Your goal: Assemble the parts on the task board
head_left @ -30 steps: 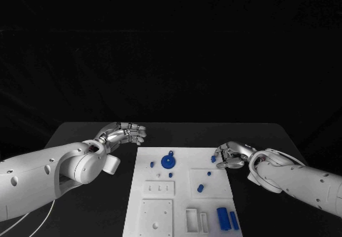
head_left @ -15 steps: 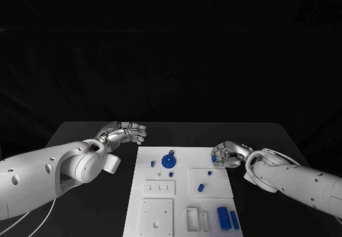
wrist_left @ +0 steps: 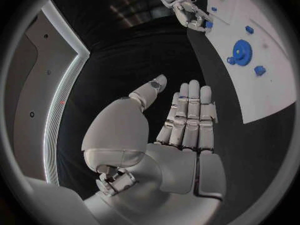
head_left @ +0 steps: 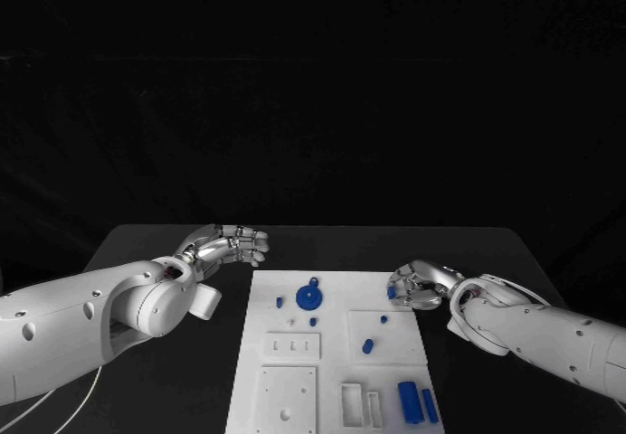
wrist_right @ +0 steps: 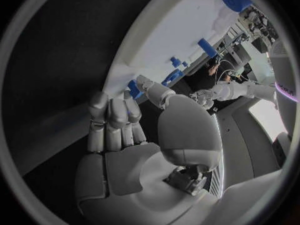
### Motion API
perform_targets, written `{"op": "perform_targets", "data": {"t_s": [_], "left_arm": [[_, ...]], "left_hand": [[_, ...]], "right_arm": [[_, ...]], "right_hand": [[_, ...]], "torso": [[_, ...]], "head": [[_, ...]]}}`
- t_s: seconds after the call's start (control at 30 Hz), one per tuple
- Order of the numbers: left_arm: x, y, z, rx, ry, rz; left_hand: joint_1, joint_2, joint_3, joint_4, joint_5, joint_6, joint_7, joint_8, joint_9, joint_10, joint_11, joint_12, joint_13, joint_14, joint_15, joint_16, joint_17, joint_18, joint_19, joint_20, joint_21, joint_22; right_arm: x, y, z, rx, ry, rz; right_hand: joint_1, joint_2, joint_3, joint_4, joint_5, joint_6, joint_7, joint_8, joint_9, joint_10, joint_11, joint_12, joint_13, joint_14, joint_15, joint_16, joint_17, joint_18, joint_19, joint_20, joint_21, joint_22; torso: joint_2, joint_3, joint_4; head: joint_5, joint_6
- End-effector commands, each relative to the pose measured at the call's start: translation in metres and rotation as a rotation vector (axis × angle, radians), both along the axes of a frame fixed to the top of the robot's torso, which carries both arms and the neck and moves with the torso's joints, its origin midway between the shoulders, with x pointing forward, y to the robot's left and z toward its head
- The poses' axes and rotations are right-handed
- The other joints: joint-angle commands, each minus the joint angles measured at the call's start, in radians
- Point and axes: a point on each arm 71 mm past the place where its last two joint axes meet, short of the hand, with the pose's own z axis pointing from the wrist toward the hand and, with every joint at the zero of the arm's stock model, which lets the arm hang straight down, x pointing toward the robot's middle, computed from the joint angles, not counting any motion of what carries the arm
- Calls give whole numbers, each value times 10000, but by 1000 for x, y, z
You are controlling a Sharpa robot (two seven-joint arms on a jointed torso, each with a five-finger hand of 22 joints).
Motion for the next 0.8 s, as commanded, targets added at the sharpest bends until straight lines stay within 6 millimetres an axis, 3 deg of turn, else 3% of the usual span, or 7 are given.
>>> {"op": "perform_targets", "data": {"t_s": [0.03,0.4,0.8], "left_arm": [[0,-2,1,-93,-25,-176],[0,-2,1,-89,-15,-186],[0,-1,1,-83,-17,-192]], "left_hand": [[-6,2,50,0,-39,-39,30,-33,-10,-45,-18,-50,12,-36,46,-38,12,146,-84,-14,63,146],[-6,3,51,-1,-40,-42,30,-33,-11,-46,-18,-53,15,-38,46,-39,13,146,-86,-14,64,145],[0,3,55,-5,-40,-44,31,-32,-12,-47,-18,-55,17,-39,46,-40,14,147,-89,-15,65,145]], "right_arm": [[-2,1,-5,-186,190,83],[-1,2,-6,-193,78,-7],[-2,3,-4,-20,-255,-253]], "right_hand": [[-3,109,96,20,-43,314,118,100,26,51,-40,71,3,-2,-89,-65,23,619,2,26,26,194],[-47,155,141,34,-50,541,30,214,85,97,-124,110,19,-5,-170,-71,43,619,-7,5,52,192],[-74,398,408,141,-46,914,-109,387,183,259,-258,224,82,6,-295,-78,71,619,-11,-24,90,187]], "torso": [[4,0,2],[2,-4,9],[-2,-2,2]], "head": [[-14,2],[-20,-32],[-32,-56]]}}
